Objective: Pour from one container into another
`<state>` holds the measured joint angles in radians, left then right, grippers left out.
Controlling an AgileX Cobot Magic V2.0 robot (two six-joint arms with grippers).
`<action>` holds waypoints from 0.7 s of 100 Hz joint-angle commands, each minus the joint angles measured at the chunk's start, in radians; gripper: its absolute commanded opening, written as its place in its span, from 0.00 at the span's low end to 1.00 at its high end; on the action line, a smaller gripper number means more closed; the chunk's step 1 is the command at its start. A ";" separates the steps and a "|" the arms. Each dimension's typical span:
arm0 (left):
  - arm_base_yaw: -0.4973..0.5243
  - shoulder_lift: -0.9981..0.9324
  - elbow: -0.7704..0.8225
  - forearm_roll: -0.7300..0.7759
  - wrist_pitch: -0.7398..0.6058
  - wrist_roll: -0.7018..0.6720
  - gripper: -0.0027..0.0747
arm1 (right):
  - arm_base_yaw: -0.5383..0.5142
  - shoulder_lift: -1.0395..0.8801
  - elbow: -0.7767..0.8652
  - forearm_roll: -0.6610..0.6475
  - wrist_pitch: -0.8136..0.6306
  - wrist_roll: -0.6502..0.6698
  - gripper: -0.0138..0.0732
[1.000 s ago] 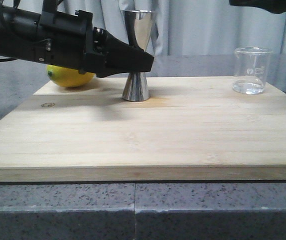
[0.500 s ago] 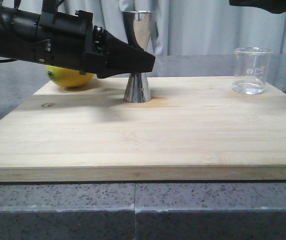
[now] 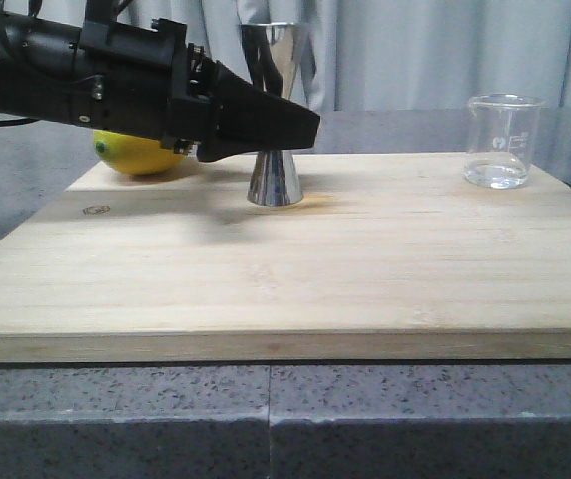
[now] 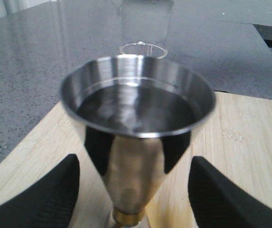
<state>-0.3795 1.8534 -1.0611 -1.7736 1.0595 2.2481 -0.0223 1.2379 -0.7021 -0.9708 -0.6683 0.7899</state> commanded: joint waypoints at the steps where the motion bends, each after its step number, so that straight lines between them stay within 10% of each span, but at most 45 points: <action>1: -0.005 -0.065 -0.026 -0.039 0.059 -0.037 0.64 | -0.005 -0.036 -0.067 -0.047 -0.016 0.145 0.80; 56: -0.005 -0.274 -0.039 0.368 -0.115 -0.457 0.64 | -0.005 -0.036 -0.342 -0.885 0.017 1.068 0.80; 70: -0.005 -0.353 -0.068 0.568 -0.125 -0.618 0.64 | -0.005 -0.038 -0.349 -0.889 -0.024 1.111 0.80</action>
<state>-0.3795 1.5906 -1.0794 -1.2799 0.9184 1.7499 -0.0223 1.2311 -1.0134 -1.8372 -0.6793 1.8555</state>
